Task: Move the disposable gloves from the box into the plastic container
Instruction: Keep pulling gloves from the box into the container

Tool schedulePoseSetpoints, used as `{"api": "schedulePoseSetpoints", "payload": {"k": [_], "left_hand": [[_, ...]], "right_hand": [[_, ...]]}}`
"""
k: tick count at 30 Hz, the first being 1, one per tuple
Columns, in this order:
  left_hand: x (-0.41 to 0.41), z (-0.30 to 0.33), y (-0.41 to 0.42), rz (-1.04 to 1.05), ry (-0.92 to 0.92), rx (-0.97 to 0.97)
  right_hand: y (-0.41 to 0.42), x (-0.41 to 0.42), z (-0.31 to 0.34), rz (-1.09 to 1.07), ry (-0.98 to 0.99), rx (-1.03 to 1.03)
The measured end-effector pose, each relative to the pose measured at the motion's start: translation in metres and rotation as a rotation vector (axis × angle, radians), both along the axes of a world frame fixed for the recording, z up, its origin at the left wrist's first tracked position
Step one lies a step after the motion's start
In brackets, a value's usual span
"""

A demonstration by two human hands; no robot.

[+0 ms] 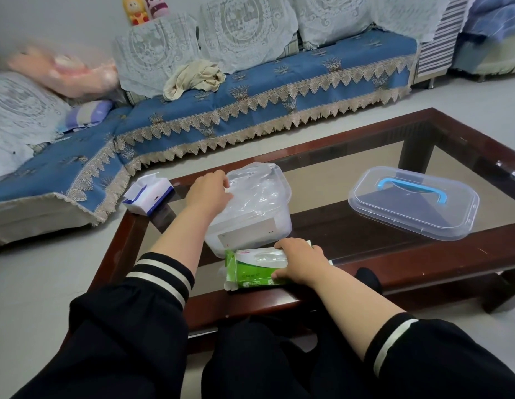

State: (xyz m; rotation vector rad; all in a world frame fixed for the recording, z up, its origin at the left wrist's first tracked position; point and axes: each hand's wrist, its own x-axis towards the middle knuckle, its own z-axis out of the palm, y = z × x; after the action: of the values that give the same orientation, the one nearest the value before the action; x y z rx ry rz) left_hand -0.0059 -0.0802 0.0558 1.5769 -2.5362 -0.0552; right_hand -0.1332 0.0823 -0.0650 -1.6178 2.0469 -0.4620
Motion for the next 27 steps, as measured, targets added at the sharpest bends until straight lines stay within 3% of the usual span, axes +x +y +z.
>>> {"api": "schedulePoseSetpoints", "payload": {"k": [4, 6, 8, 11, 16, 27], "left_hand": [[0.003, -0.008, 0.013, -0.096, 0.138, 0.079], [0.002, -0.009, 0.032, -0.200, 0.276, -0.058], [0.005, -0.017, 0.057, -0.451, 0.442, -0.279], [0.015, -0.058, 0.084, -0.718, 0.419, -0.376], [0.029, -0.116, 0.086, -0.423, 0.170, 0.054], [0.021, -0.120, 0.087, -0.251, 0.421, 0.242]], "right_hand": [[-0.001, 0.000, 0.000, 0.001, 0.001, 0.001], [-0.001, -0.001, 0.000, 0.001, -0.002, 0.002], [-0.001, -0.002, -0.001, 0.001, -0.006, -0.001], [-0.002, -0.002, -0.002, 0.002, -0.006, 0.000], [-0.002, -0.001, -0.002, -0.015, -0.010, -0.007], [-0.001, -0.002, 0.001, -0.012, -0.026, -0.004]]}}
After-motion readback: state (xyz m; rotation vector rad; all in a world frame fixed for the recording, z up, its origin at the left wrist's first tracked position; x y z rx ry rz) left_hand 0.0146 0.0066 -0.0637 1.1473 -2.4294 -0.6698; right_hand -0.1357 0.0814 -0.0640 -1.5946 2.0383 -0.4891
